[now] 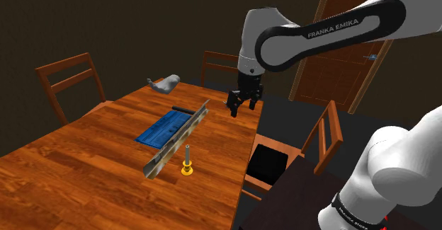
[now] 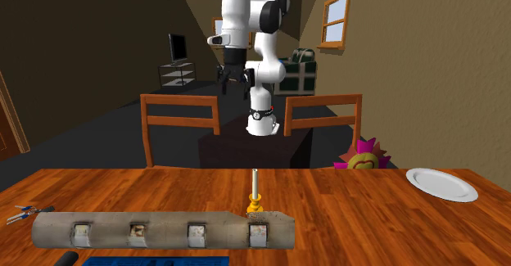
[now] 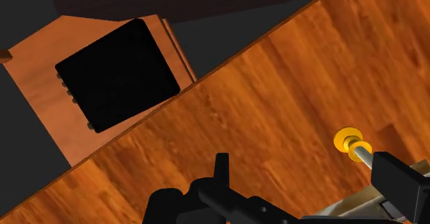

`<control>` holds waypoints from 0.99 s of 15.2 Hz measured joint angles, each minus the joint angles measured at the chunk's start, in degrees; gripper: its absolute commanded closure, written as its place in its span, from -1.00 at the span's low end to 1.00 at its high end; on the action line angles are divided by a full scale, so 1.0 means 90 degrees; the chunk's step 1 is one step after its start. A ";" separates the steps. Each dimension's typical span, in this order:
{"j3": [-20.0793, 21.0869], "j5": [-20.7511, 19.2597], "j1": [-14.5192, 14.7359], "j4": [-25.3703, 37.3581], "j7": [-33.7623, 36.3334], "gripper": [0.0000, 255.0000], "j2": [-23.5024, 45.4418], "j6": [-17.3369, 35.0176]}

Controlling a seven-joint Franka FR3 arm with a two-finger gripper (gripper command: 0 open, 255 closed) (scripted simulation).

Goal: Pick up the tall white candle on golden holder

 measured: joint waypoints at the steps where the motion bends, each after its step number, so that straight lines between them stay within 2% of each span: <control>1: 0.0047 0.0008 0.0011 0.0014 0.0084 -1.00 0.0173 0.0159; 5: 0.0327 -0.0001 0.0099 0.0195 0.0575 -1.00 0.1018 0.0824; 15: 0.0683 -0.0502 0.0367 0.1724 0.1770 -1.00 0.3434 0.1693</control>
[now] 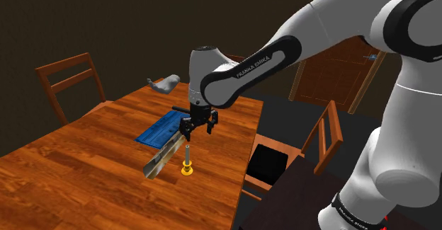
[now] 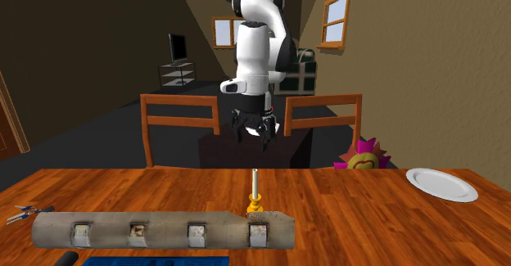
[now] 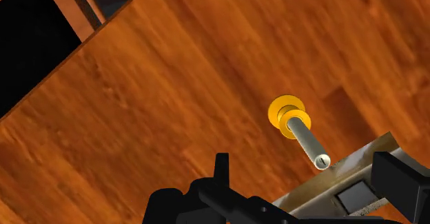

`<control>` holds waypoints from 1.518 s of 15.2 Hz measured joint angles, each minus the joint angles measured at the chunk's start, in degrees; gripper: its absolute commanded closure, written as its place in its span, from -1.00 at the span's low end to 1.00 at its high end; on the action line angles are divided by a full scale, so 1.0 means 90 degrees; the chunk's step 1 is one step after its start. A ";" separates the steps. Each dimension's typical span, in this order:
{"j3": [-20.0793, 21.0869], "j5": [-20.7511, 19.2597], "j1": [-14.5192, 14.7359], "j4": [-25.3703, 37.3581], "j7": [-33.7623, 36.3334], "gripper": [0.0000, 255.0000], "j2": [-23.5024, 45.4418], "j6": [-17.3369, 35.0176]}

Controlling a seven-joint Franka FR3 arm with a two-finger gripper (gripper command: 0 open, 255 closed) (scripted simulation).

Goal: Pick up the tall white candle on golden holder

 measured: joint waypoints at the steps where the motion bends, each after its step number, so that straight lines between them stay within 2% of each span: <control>1: -0.0007 -0.0085 0.0039 0.0226 0.0104 -1.00 0.0298 0.0075; 5: -0.0028 -0.0293 0.0212 0.0684 0.0441 -1.00 0.1040 0.0340; 12: -0.0101 -0.0445 0.0271 0.0683 0.0559 -1.00 0.1451 0.0743; 13: -0.0104 -0.0450 0.0274 0.0675 0.0565 1.00 0.1460 0.0760; 23: -0.0105 -0.0455 0.0276 0.0667 0.0570 1.00 0.1466 0.0779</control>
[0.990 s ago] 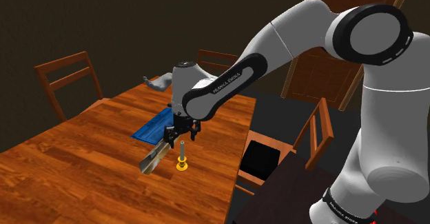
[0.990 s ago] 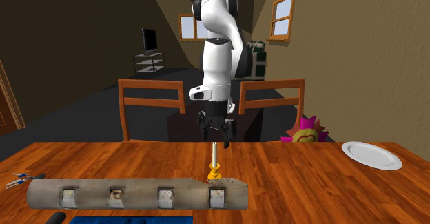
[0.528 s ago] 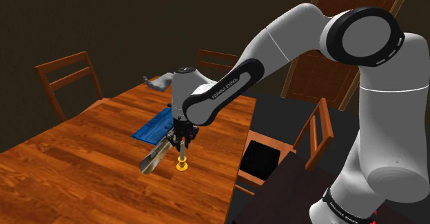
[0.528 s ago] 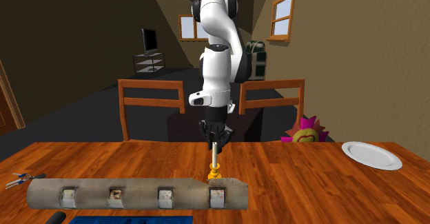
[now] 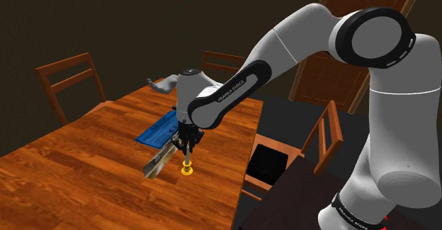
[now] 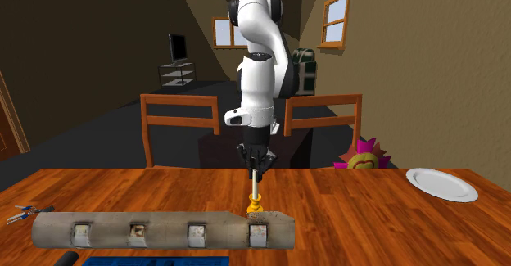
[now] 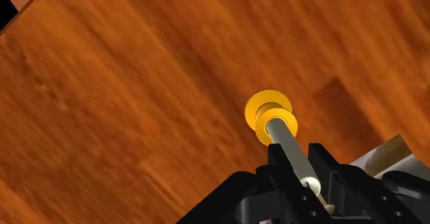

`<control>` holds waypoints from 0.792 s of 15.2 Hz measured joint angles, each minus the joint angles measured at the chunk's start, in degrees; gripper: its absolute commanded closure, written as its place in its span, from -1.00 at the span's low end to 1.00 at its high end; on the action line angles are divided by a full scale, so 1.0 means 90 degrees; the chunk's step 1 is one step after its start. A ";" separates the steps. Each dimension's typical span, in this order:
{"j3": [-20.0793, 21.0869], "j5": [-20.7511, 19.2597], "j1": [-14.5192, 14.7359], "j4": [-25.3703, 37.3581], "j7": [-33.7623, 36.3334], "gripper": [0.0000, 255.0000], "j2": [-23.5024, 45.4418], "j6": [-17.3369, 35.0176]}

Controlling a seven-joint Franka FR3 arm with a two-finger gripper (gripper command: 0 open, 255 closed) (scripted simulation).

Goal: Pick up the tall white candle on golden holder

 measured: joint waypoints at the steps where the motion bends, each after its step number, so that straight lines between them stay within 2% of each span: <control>1: 0.0007 0.0011 -0.0003 -0.0010 -0.0005 1.00 -0.0032 -0.0024; 12: 0.0117 0.0250 -0.0082 0.0161 -0.0176 1.00 -0.0629 -0.0769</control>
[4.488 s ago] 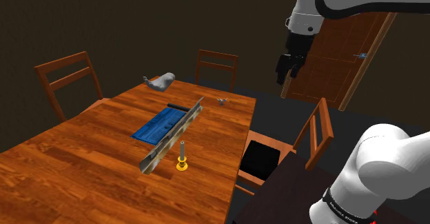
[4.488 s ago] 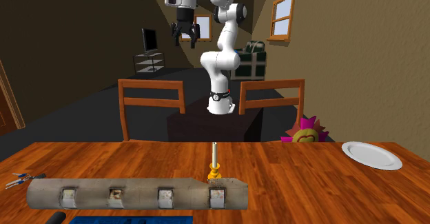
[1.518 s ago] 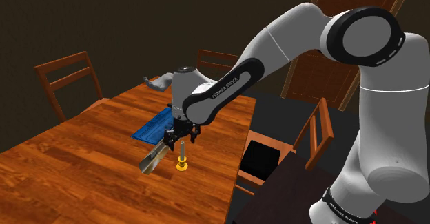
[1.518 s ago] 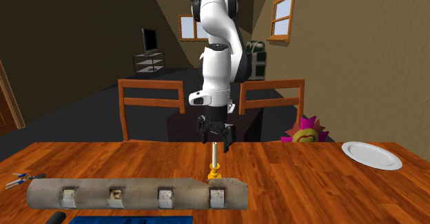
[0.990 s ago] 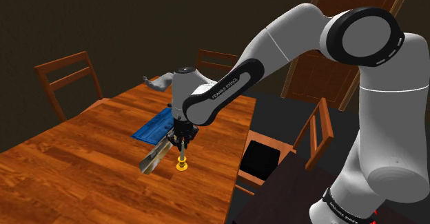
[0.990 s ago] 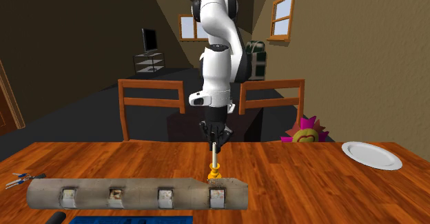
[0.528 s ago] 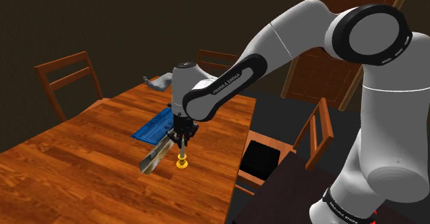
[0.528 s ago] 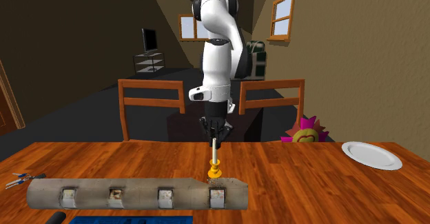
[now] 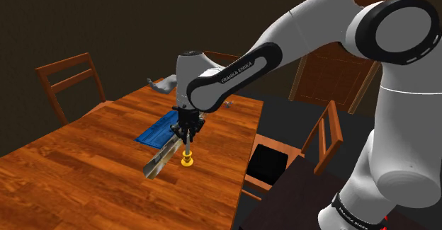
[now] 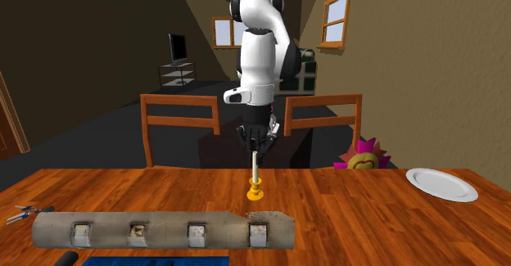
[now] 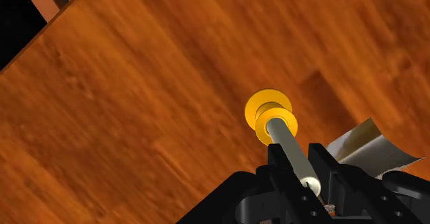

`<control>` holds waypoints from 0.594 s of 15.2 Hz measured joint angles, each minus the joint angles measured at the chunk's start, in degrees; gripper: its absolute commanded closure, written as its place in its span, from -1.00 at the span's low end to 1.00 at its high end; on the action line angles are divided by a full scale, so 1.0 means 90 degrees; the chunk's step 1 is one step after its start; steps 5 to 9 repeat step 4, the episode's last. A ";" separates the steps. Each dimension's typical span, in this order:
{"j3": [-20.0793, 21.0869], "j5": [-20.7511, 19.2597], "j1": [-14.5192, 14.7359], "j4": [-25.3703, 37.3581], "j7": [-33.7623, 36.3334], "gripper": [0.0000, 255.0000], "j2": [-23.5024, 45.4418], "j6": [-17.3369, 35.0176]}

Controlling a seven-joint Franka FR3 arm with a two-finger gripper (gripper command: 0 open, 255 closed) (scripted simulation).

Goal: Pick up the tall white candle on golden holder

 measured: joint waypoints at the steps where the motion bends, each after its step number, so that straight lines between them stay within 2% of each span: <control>1: 0.0008 0.0019 -0.0004 0.0006 -0.0010 1.00 -0.0050 -0.0055; 4: 0.0026 0.0071 -0.0018 0.0089 -0.0051 1.00 -0.0174 -0.0256; 9: 0.0026 0.0071 -0.0018 0.0089 -0.0051 1.00 -0.0174 -0.0256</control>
